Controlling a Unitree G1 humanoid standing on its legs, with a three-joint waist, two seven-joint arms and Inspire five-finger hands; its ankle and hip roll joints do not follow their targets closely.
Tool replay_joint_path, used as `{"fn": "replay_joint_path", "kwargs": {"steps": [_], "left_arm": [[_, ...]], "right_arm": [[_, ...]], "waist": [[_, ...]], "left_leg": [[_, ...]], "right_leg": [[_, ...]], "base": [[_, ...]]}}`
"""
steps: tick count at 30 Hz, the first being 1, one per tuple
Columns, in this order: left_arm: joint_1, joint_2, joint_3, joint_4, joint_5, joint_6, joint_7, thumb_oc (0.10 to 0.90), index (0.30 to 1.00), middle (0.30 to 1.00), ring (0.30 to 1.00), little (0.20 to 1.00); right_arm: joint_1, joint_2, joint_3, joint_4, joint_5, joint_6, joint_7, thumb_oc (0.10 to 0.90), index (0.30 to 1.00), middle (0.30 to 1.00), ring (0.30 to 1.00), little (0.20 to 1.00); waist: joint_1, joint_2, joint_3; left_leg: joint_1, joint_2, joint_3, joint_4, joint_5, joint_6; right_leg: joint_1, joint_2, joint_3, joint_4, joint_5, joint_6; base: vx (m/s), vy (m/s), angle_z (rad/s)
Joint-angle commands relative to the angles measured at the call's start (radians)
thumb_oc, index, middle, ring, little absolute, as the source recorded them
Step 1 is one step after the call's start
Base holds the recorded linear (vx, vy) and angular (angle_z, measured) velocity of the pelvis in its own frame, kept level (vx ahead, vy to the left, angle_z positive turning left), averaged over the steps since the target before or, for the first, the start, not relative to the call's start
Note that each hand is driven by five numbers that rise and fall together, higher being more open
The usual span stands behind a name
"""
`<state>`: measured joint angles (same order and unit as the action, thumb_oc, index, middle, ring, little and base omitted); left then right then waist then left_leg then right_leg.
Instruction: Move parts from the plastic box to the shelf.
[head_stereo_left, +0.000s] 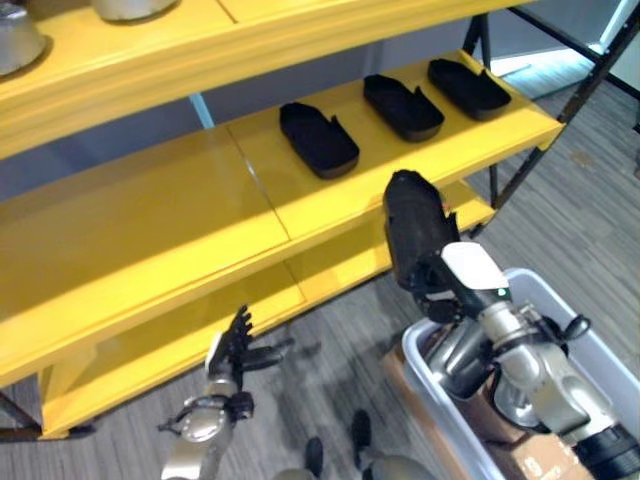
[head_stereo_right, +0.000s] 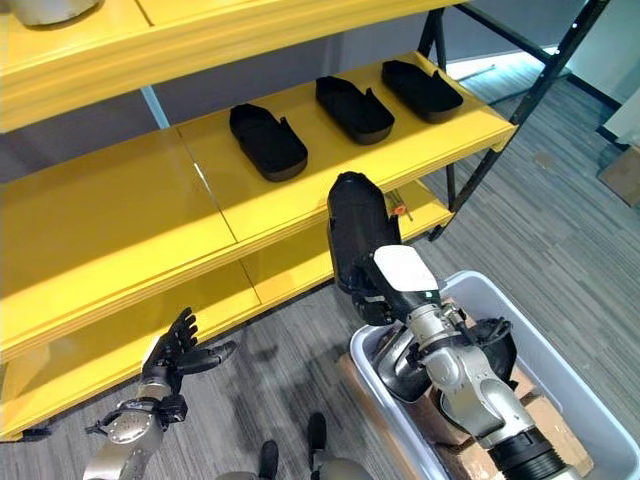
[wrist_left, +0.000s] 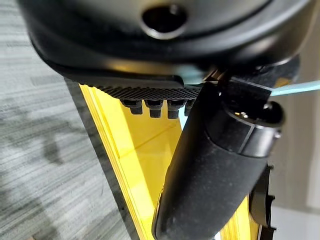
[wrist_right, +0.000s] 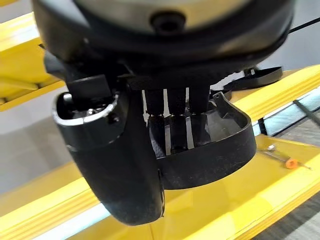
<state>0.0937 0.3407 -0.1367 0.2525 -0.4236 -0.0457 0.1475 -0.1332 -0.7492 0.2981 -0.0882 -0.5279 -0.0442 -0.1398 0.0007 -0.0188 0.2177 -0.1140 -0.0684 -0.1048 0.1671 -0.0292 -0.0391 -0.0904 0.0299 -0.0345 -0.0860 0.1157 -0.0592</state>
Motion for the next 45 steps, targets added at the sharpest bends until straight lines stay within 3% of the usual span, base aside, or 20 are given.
{"fn": "replay_joint_path", "kwargs": {"steps": [1,2,3,4,5,8,9,11,13,21,45], "left_arm": [[-0.009,0.036,-0.006,-0.060,-0.015,-0.094,0.010,0.900,1.000,1.000,1.000,1.000],[-0.008,0.036,-0.006,-0.061,-0.018,-0.093,0.010,0.900,1.000,1.000,1.000,1.000],[-0.011,0.036,-0.009,-0.065,-0.018,-0.090,0.011,0.900,1.000,1.000,1.000,1.000],[-0.025,0.040,-0.022,-0.063,-0.007,-0.090,0.012,0.900,1.000,1.000,1.000,1.000],[-0.027,0.040,-0.025,-0.062,-0.006,-0.090,0.013,0.900,1.000,1.000,1.000,1.000],[-0.046,0.037,-0.038,-0.048,-0.003,-0.092,0.023,0.900,1.000,1.000,1.000,1.000],[-0.047,0.035,-0.036,-0.043,-0.008,-0.093,0.021,0.900,1.000,1.000,1.000,1.000],[-0.044,0.035,-0.036,-0.034,-0.006,-0.097,0.024,0.900,1.000,1.000,1.000,1.000],[-0.043,0.037,-0.031,-0.039,-0.006,-0.102,0.026,0.900,1.000,1.000,1.000,1.000],[-0.075,0.075,-0.028,-0.055,0.000,-0.106,0.031,0.900,1.000,1.000,1.000,1.000],[-0.071,0.087,0.015,-0.066,-0.006,-0.101,0.066,0.900,1.000,1.000,1.000,1.000]], "right_arm": [[-0.111,-0.034,-0.077,-0.093,0.019,-0.071,-0.115,0.400,0.300,0.300,0.300,0.300],[-0.109,-0.038,-0.080,-0.091,0.012,-0.068,-0.117,0.400,0.300,0.300,0.300,0.300],[-0.098,-0.044,-0.092,-0.092,0.010,-0.063,-0.124,0.400,0.300,0.300,0.300,0.300],[-0.053,-0.053,-0.138,-0.085,0.007,-0.050,-0.149,0.400,0.300,0.300,0.300,0.300],[-0.049,-0.054,-0.142,-0.086,0.007,-0.050,-0.150,0.400,0.300,0.300,0.300,0.300],[-0.027,-0.074,-0.168,-0.081,0.006,-0.040,-0.164,0.400,0.300,0.300,0.300,0.300],[-0.023,-0.076,-0.167,-0.080,0.003,-0.039,-0.155,0.400,0.300,0.300,0.300,0.300],[-0.025,-0.070,-0.157,-0.079,-0.008,-0.036,-0.149,0.400,0.300,0.300,0.300,0.300],[-0.038,-0.063,-0.147,-0.083,-0.013,-0.034,-0.145,0.400,0.300,0.300,0.300,0.300],[-0.096,-0.030,-0.114,-0.090,-0.024,-0.025,-0.144,0.400,0.300,0.300,0.300,0.300],[-0.320,-0.004,0.032,-0.072,-0.035,-0.025,-0.098,0.400,0.300,0.300,0.300,0.300]], "waist": [[0.012,-0.020,-0.055],[0.009,-0.022,-0.056],[-0.001,-0.028,-0.058],[-0.018,-0.030,-0.071],[-0.020,-0.029,-0.076],[-0.030,-0.008,-0.089],[-0.034,0.002,-0.098],[-0.021,0.020,-0.105],[-0.016,0.020,-0.107],[0.004,-0.011,-0.112],[0.083,-0.099,-0.141]], "left_leg": [[-0.059,-0.012,0.084,0.189,0.016,-0.009],[-0.069,0.008,0.093,0.175,0.016,-0.006],[-0.070,0.065,0.127,0.125,0.018,-0.001],[-0.094,0.214,0.167,-0.077,0.125,-0.027],[-0.086,0.214,0.164,-0.107,0.144,-0.032],[-0.081,0.274,0.198,-0.237,0.234,-0.075],[-0.050,0.286,0.219,-0.248,0.217,-0.079],[-0.027,0.271,0.208,-0.254,0.201,-0.079],[-0.014,0.247,0.239,-0.240,0.181,-0.069],[-0.059,0.164,0.275,-0.154,0.092,-0.018],[-0.091,0.096,0.242,-0.125,0.030,0.035]], "right_leg": [[0.026,-0.012,0.050,0.107,-0.104,0.080],[0.031,-0.020,0.044,0.101,-0.105,0.080],[0.037,-0.038,0.034,0.096,-0.107,0.085],[0.049,-0.077,0.002,0.085,-0.126,0.104],[0.044,-0.075,-0.003,0.086,-0.127,0.101],[0.063,-0.084,-0.013,0.085,-0.157,0.118],[0.073,-0.083,-0.012,0.084,-0.166,0.121],[0.099,-0.095,0.002,0.061,-0.157,0.134],[0.120,-0.130,0.008,0.039,-0.143,0.150],[0.087,-0.238,0.019,-0.001,-0.073,0.209],[0.060,-0.295,-0.011,-0.001,0.012,0.256]], "base": [[0.01,-0.015,0.68],[0.03,0.005,0.40],[0.11,0.110,0.31],[0.10,0.096,0.62],[0.13,0.120,1.22],[0.16,0.150,0.74],[0.19,0.208,-0.24],[0.18,0.263,-0.42],[0.17,0.287,-0.61],[0.06,0.200,-0.10],[0.01,0.050,0.07]]}}
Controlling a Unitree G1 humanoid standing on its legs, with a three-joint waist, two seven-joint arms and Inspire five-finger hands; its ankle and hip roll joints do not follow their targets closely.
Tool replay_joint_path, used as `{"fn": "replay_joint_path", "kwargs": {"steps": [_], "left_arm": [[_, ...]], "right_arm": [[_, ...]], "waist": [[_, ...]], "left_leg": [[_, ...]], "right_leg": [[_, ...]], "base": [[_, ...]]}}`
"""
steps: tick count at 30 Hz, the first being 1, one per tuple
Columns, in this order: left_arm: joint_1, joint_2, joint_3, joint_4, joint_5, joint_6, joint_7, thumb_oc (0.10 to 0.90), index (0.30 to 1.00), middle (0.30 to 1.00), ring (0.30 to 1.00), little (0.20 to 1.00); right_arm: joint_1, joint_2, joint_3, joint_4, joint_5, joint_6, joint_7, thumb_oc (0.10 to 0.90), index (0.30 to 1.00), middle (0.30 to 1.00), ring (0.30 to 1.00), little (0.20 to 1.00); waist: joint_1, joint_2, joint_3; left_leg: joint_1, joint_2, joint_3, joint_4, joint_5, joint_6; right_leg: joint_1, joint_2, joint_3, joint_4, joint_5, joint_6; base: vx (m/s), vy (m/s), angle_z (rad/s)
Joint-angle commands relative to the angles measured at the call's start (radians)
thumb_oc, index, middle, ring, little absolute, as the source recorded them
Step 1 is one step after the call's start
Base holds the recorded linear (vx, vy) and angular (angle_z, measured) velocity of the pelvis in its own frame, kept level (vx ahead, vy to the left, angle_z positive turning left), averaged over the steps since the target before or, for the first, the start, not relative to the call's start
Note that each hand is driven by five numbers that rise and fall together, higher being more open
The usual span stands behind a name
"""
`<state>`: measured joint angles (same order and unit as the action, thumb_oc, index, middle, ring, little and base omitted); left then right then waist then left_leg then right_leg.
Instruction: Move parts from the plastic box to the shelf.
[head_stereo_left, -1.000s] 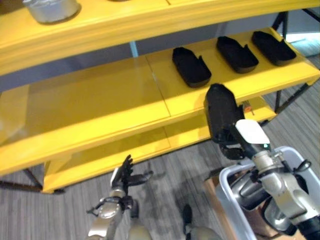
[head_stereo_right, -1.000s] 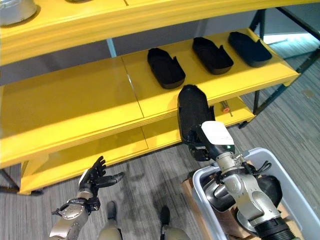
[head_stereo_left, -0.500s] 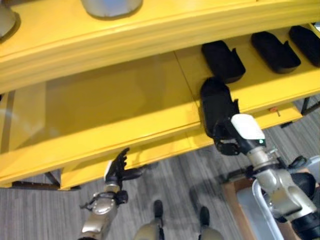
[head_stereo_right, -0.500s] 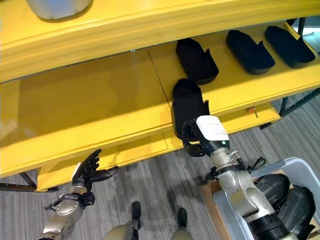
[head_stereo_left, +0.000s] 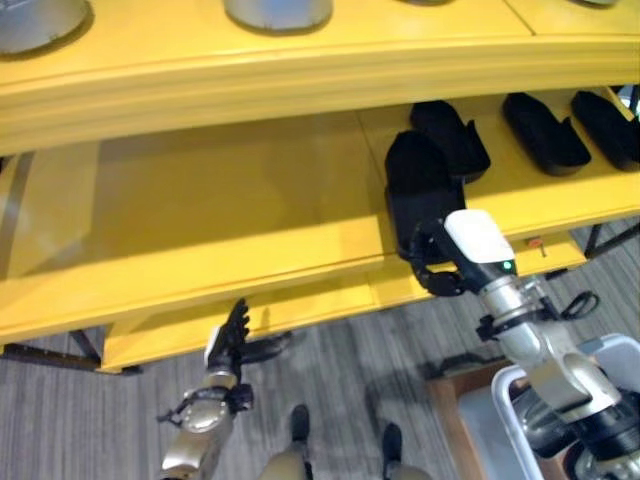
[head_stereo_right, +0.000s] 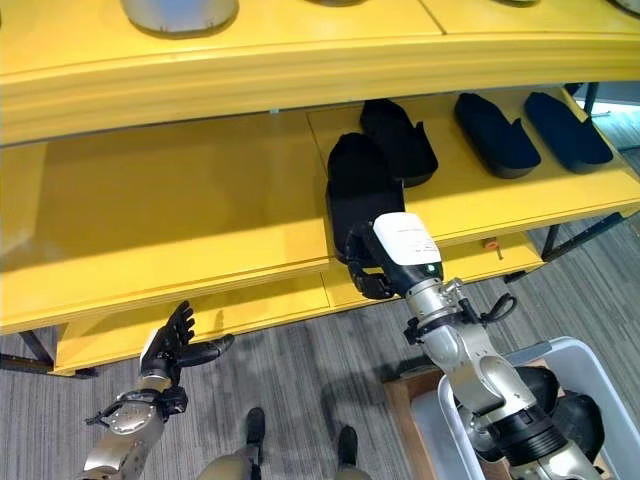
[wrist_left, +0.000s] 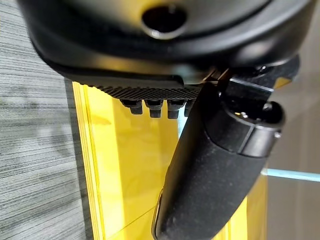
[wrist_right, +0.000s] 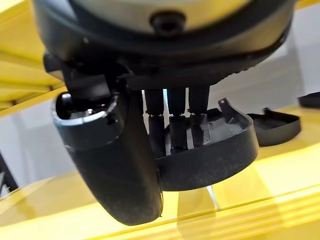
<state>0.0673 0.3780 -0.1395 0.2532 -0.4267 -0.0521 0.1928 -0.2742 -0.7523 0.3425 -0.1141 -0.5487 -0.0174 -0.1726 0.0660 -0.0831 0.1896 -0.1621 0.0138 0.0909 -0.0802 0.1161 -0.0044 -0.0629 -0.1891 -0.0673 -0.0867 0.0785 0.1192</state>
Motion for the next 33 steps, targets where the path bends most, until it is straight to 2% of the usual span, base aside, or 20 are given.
{"fn": "replay_joint_path", "kwargs": {"steps": [1,10,15,17,20,21,22,23,24,25,26,27,30,33], "left_arm": [[-0.044,0.049,0.018,-0.066,-0.003,-0.094,0.021,0.900,1.000,1.000,1.000,1.000],[-0.045,0.060,0.019,-0.078,-0.018,-0.102,0.022,0.900,1.000,1.000,1.000,1.000],[-0.043,0.085,0.029,-0.083,-0.021,-0.106,0.027,0.900,1.000,1.000,1.000,1.000],[-0.039,0.102,0.035,-0.091,-0.025,-0.110,0.026,0.900,1.000,1.000,1.000,1.000],[-0.038,0.109,0.036,-0.096,-0.024,-0.110,0.023,0.900,1.000,1.000,1.000,1.000],[-0.049,0.121,0.033,-0.098,-0.023,-0.111,0.022,0.900,1.000,1.000,1.000,1.000],[-0.052,0.123,0.029,-0.099,-0.021,-0.112,0.019,0.900,1.000,1.000,1.000,1.000],[-0.065,0.124,0.020,-0.094,-0.019,-0.111,0.017,0.900,1.000,1.000,1.000,1.000],[-0.067,0.123,0.020,-0.093,-0.019,-0.112,0.017,0.900,1.000,1.000,1.000,1.000],[-0.085,0.123,0.008,-0.090,-0.026,-0.117,0.014,0.900,1.000,1.000,1.000,1.000],[-0.086,0.122,0.008,-0.090,-0.026,-0.118,0.014,0.900,1.000,1.000,1.000,1.000],[-0.089,0.117,-0.003,-0.081,-0.025,-0.115,0.013,0.900,1.000,1.000,1.000,1.000],[-0.100,0.092,-0.029,-0.067,-0.032,-0.115,-0.004,0.900,1.000,1.000,1.000,1.000],[-0.093,0.077,-0.042,-0.067,-0.035,-0.109,-0.015,0.900,1.000,1.000,1.000,1.000]], "right_arm": [[-0.181,0.000,-0.011,-0.045,-0.014,-0.052,-0.065,0.400,0.300,0.300,0.300,0.300],[-0.309,0.014,0.078,0.016,0.013,-0.048,-0.048,0.400,0.300,0.300,0.300,0.300],[-0.388,0.020,0.118,0.054,0.009,-0.036,-0.047,0.400,0.300,0.300,0.300,0.300],[-0.426,0.026,0.142,0.074,0.003,-0.028,-0.038,0.400,0.300,0.300,0.300,0.300],[-0.445,0.027,0.151,0.088,0.002,-0.024,-0.033,0.400,0.300,0.300,0.300,0.300],[-0.470,0.030,0.160,0.102,0.009,-0.023,-0.035,0.400,0.300,0.300,0.300,0.300],[-0.477,0.024,0.165,0.109,0.008,-0.021,-0.036,0.400,0.300,0.300,0.300,0.300],[-0.490,0.018,0.173,0.125,0.009,-0.021,-0.035,0.400,0.300,0.300,0.300,0.300],[-0.493,0.018,0.175,0.127,0.010,-0.022,-0.036,0.400,0.300,0.300,0.300,0.300],[-0.521,-0.001,0.180,0.132,0.023,-0.018,-0.041,0.400,0.300,0.300,0.300,0.300],[-0.522,-0.002,0.180,0.132,0.023,-0.017,-0.041,0.400,0.300,0.300,0.300,0.300],[-0.524,-0.003,0.186,0.128,0.021,-0.020,-0.042,0.400,0.300,0.300,0.300,0.300],[-0.463,-0.037,0.152,0.113,0.024,-0.020,-0.038,0.400,0.300,0.300,0.300,0.300],[-0.422,-0.058,0.123,0.095,0.025,-0.024,-0.035,0.400,0.300,0.300,0.300,0.300]], "waist": [[0.017,-0.034,-0.113],[0.055,-0.054,-0.097],[0.078,-0.061,-0.079],[0.086,-0.051,-0.065],[0.085,-0.036,-0.047],[0.082,-0.020,-0.022],[0.072,-0.014,-0.017],[0.054,0.000,-0.004],[0.054,0.001,-0.004],[0.026,0.007,0.022],[0.027,0.008,0.025],[0.022,0.003,0.030],[0.000,0.007,0.028],[-0.009,0.021,0.017]], "left_leg": [[-0.043,0.013,0.047,0.123,-0.115,0.001],[-0.093,-0.005,0.038,0.187,-0.153,0.014],[-0.126,-0.024,0.034,0.237,-0.189,0.039],[-0.114,-0.037,0.032,0.234,-0.200,0.061],[-0.095,-0.040,0.034,0.220,-0.199,0.069],[-0.077,-0.033,0.038,0.202,-0.195,0.071],[-0.068,-0.037,0.036,0.192,-0.193,0.071],[-0.049,-0.036,0.023,0.179,-0.192,0.069],[-0.051,-0.035,0.024,0.177,-0.188,0.068],[-0.025,-0.044,-0.003,0.171,-0.183,0.057],[-0.023,-0.044,-0.002,0.172,-0.184,0.057],[-0.014,-0.050,-0.011,0.173,-0.186,0.053],[-0.014,-0.063,-0.056,0.186,-0.184,0.040],[-0.023,-0.058,-0.076,0.184,-0.171,0.032]], "right_leg": [[0.032,-0.076,0.022,-0.001,0.050,0.078],[0.014,-0.095,0.005,-0.001,0.086,0.091],[0.008,-0.121,-0.003,0.000,0.143,0.106],[-0.024,-0.139,-0.005,0.074,0.187,0.101],[-0.058,-0.141,-0.012,0.152,0.206,0.089],[-0.103,-0.102,-0.048,0.212,0.153,0.071],[-0.124,-0.073,-0.037,0.209,0.128,0.061],[-0.161,-0.017,0.008,0.199,0.064,0.045],[-0.166,-0.016,0.009,0.202,0.065,0.043],[-0.239,0.051,0.115,0.158,0.036,0.031],[-0.237,0.051,0.116,0.158,0.036,0.031],[-0.251,0.071,0.147,0.136,0.040,0.031],[-0.206,0.068,0.209,0.139,0.030,0.027],[-0.199,0.074,0.189,0.142,0.020,0.013]], "base": [[0.00,0.022,0.07],[0.00,0.028,0.08],[0.01,0.072,0.01],[0.02,0.151,0.04],[0.00,0.125,-0.08],[-0.01,0.171,-0.01],[0.02,0.132,0.02],[0.04,0.043,-0.04],[0.12,0.013,-0.02],[0.08,-0.002,0.04],[0.12,-0.038,0.10],[0.06,-0.072,0.17],[0.04,-0.085,0.54],[0.01,-0.161,1.20]]}}
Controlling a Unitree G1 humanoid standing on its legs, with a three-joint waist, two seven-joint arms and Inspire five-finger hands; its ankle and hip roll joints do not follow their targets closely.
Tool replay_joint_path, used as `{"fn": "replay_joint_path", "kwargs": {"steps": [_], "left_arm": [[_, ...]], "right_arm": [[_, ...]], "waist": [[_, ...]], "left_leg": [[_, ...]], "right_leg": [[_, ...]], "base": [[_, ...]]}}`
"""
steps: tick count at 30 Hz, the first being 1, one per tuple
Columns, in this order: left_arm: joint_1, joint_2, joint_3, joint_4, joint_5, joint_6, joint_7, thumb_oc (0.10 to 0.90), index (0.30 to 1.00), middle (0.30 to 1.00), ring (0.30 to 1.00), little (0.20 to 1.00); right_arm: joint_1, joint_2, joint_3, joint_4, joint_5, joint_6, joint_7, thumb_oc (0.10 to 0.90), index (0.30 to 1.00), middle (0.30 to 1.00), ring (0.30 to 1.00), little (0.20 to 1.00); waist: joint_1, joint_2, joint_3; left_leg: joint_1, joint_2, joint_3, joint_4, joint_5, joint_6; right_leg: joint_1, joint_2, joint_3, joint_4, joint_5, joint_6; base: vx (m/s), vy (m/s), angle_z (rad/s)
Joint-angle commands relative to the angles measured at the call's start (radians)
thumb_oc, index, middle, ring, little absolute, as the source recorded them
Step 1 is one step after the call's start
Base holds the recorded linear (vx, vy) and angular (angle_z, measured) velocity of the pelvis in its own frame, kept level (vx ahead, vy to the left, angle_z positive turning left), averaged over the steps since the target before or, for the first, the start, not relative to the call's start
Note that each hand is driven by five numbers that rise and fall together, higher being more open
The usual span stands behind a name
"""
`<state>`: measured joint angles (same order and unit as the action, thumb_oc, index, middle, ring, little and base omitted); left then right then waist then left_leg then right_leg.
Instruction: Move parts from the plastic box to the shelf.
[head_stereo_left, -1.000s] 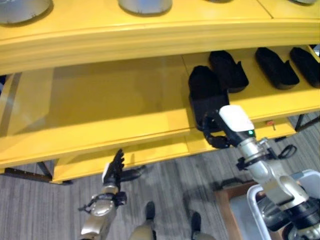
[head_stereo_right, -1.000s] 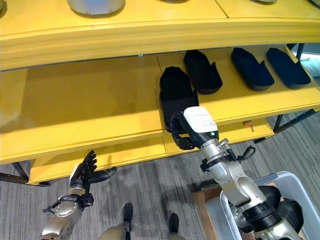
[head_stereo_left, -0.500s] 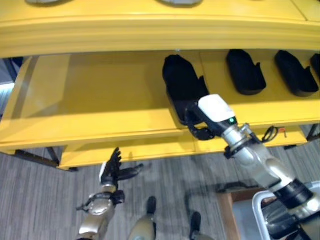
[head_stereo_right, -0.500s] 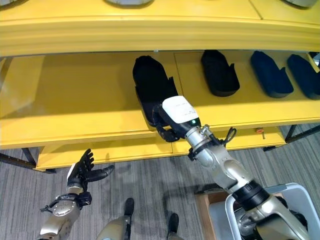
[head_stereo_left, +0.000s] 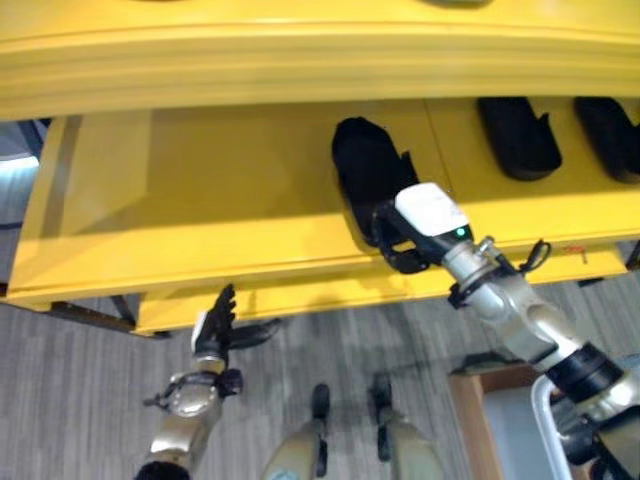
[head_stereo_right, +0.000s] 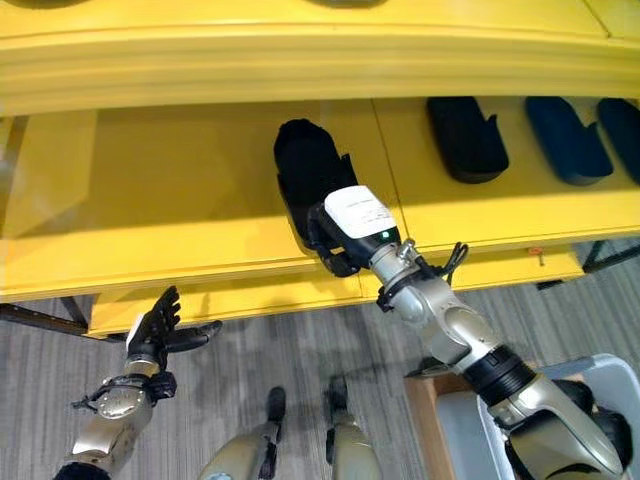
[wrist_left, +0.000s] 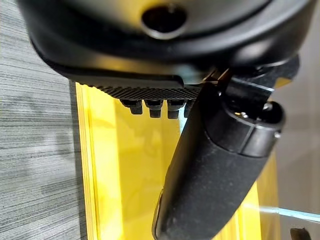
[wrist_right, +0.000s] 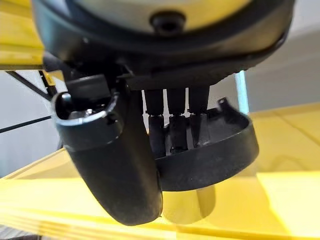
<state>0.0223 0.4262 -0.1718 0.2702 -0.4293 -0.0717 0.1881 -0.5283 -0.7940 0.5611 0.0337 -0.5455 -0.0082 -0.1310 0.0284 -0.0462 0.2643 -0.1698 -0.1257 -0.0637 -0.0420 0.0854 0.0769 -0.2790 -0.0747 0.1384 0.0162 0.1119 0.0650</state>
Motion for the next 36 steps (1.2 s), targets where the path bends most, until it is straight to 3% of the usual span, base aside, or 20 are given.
{"fn": "replay_joint_path", "kwargs": {"steps": [1,14,36], "left_arm": [[-0.038,0.025,-0.009,-0.085,-0.035,-0.085,-0.010,0.900,1.000,1.000,1.000,1.000],[-0.055,0.029,-0.039,-0.067,-0.039,-0.073,-0.011,0.900,1.000,1.000,1.000,1.000],[-0.078,0.045,-0.068,-0.074,-0.053,-0.086,-0.004,0.900,1.000,1.000,1.000,1.000]], "right_arm": [[-0.147,-0.022,-0.112,-0.066,0.027,-0.035,-0.074,0.400,0.300,0.300,0.300,0.300],[-0.120,-0.055,-0.132,-0.063,0.042,-0.031,-0.078,0.400,0.300,0.300,0.300,0.300],[-0.284,-0.043,-0.038,0.130,0.056,0.034,-0.100,0.400,0.300,0.300,0.300,0.300]], "waist": [[0.030,-0.008,-0.060],[0.019,0.039,-0.038],[0.022,0.096,0.022]], "left_leg": [[-0.023,0.091,0.074,0.147,-0.134,-0.054],[-0.076,0.105,0.011,0.154,-0.091,-0.090],[-0.228,0.068,0.015,0.344,-0.147,-0.087]], "right_leg": [[0.019,-0.046,-0.055,0.054,-0.027,0.055],[-0.037,-0.030,-0.137,0.203,-0.130,0.011],[-0.190,-0.028,-0.108,0.411,-0.191,-0.016]], "base": [[-0.02,-0.205,0.77],[-0.04,-0.115,0.22],[-0.04,-0.018,0.06]]}}
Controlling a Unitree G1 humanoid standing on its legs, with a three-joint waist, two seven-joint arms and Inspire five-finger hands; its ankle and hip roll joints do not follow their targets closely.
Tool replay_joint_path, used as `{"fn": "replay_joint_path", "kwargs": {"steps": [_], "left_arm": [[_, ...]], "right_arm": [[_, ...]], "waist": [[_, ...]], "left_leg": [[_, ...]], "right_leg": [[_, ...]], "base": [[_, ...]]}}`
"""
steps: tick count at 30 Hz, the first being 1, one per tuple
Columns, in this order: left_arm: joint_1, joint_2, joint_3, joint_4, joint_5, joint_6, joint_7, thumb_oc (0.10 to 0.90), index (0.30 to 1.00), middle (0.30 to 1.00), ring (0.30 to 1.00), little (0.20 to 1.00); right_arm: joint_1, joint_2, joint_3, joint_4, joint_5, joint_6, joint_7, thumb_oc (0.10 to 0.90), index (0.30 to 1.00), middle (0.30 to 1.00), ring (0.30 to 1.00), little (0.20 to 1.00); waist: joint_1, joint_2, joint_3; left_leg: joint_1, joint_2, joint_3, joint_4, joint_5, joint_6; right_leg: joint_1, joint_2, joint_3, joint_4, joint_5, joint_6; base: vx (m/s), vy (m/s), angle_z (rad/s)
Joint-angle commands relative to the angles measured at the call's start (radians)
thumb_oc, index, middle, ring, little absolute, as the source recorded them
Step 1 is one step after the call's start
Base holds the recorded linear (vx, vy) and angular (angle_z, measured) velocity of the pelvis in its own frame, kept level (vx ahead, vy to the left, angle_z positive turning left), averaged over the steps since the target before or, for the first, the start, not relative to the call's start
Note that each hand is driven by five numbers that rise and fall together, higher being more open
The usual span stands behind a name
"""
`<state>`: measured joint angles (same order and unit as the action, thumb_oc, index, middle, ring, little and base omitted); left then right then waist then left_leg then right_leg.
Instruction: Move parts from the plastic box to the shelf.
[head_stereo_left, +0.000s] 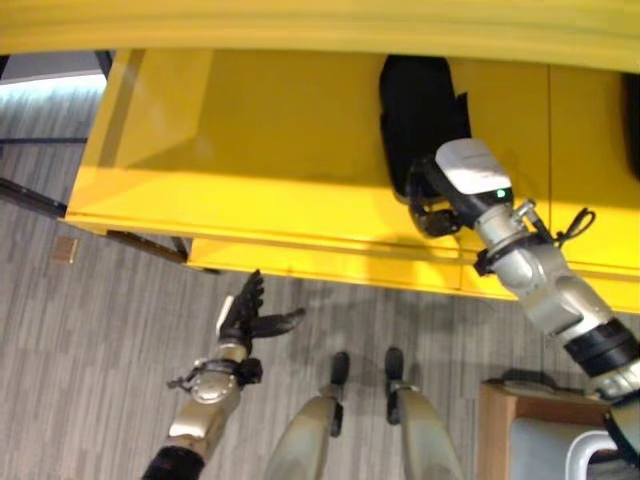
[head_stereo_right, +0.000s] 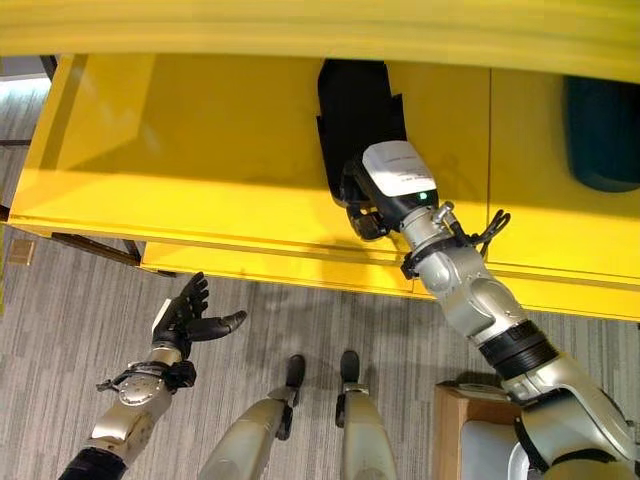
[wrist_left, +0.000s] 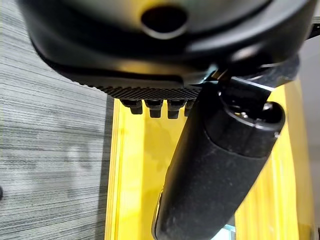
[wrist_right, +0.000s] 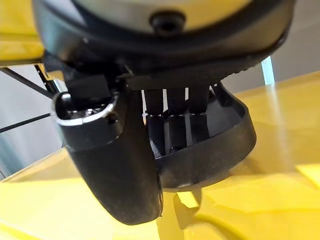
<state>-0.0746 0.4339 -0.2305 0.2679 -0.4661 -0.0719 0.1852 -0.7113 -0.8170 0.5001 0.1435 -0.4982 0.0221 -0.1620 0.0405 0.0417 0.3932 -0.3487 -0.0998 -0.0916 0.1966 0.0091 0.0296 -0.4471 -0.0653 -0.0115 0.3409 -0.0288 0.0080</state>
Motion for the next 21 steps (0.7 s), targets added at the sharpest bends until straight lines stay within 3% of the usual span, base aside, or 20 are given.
{"fn": "replay_joint_path", "kwargs": {"steps": [1,8,21], "left_arm": [[0.019,0.040,-0.010,-0.074,-0.016,-0.086,-0.002,0.900,1.000,1.000,1.000,1.000],[0.026,0.045,-0.015,-0.085,-0.019,-0.089,-0.006,0.900,1.000,1.000,1.000,1.000],[0.019,0.045,-0.014,-0.091,-0.025,-0.095,-0.006,0.900,1.000,1.000,1.000,1.000]], "right_arm": [[-0.115,-0.019,0.031,0.042,0.008,0.008,-0.071,0.400,0.300,0.300,0.300,0.300],[-0.194,-0.046,0.052,0.130,0.050,0.025,-0.085,0.400,0.300,0.300,0.300,0.300],[-0.197,-0.080,0.026,0.183,0.096,0.032,-0.104,0.400,0.300,0.300,0.300,0.300]], "waist": [[0.011,0.010,-0.106],[0.011,0.019,-0.092],[0.003,0.014,-0.065]], "left_leg": [[-0.056,0.041,0.046,0.111,-0.073,-0.039],[-0.081,0.041,0.057,0.129,-0.078,-0.037],[-0.075,0.049,0.063,0.134,-0.085,-0.034]], "right_leg": [[-0.028,-0.037,0.046,0.092,-0.051,0.040],[-0.057,-0.030,0.064,0.113,-0.054,0.035],[-0.050,-0.020,0.066,0.118,-0.062,0.032]], "base": [[-0.03,0.014,-0.02],[0.00,0.000,-0.01],[0.00,-0.003,-0.02]]}}
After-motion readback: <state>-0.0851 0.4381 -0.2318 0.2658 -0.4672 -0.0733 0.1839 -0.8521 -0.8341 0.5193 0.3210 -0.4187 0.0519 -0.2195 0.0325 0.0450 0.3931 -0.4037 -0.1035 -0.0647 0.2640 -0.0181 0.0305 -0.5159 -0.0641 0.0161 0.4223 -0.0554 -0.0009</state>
